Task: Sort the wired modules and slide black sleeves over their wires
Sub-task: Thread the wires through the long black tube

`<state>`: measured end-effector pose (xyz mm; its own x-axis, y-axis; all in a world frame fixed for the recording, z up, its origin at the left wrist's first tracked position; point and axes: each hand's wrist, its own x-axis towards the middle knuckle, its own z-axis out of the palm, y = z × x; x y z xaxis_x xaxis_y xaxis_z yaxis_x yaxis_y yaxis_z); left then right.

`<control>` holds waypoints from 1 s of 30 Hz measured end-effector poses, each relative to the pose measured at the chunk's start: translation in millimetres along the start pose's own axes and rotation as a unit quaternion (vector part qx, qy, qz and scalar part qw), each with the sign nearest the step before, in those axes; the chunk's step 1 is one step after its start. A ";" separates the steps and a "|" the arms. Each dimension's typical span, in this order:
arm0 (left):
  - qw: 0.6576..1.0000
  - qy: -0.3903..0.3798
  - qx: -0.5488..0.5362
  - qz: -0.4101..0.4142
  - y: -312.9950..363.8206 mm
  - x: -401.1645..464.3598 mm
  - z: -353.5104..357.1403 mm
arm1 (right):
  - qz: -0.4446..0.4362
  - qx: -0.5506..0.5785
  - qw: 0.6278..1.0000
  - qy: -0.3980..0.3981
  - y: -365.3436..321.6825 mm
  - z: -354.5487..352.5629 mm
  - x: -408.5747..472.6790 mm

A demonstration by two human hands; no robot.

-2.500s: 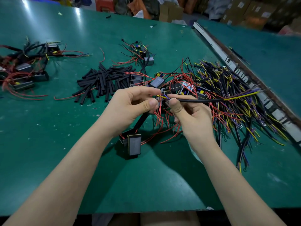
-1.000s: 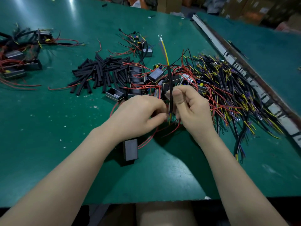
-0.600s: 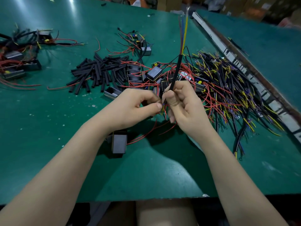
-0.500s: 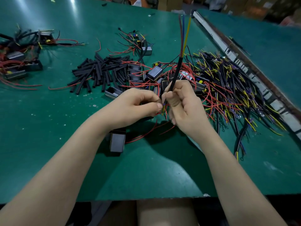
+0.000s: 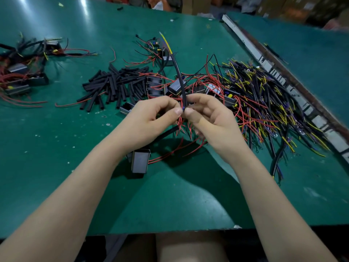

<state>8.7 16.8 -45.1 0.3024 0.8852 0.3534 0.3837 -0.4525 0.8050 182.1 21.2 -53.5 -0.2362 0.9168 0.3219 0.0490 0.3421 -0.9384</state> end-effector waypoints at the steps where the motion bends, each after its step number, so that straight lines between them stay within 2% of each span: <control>1: 1.000 0.000 0.024 0.009 0.5 -0.2 -1.0 | -0.023 -0.026 0.999 0.000 0.0 0.0 -0.3; 5: 0.994 -0.020 0.105 0.026 0.5 1.0 -6.6 | -0.120 -0.204 0.972 0.014 5.2 3.4 -3.8; 9: 0.996 -0.040 0.077 0.003 -1.6 1.6 -11.8 | -0.210 -0.333 0.917 0.062 8.9 4.1 -6.5; 11: 0.998 -0.059 0.017 -0.019 -0.1 1.1 -13.4 | -0.220 -0.328 0.916 0.072 10.1 5.2 -6.0; 16: 0.988 -0.092 -0.122 -0.034 3.6 2.8 -14.8 | -0.178 -0.190 0.964 0.054 6.6 11.1 -4.7; 18: 0.973 -0.088 -0.206 -0.061 2.8 3.6 -11.2 | -0.183 -0.168 0.967 0.060 3.7 13.5 -5.4; 20: 0.958 -0.079 -0.260 -0.086 0.2 4.6 -8.7 | -0.202 -0.199 0.956 0.072 1.5 12.2 -5.3; 25: 0.958 -0.062 -0.247 -0.129 -5.3 4.4 -9.9 | -0.275 -0.311 0.906 0.086 -1.1 3.4 -4.1; 30: 0.966 -0.050 -0.196 -0.161 -2.7 3.2 -5.8 | -0.259 -0.378 0.887 0.064 2.0 5.7 -5.7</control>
<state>3.7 21.5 -43.3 0.3134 0.9493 0.0224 0.1174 -0.0621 0.9911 178.1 15.5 -58.0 -0.3067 0.5960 0.7421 0.6142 0.7196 -0.3240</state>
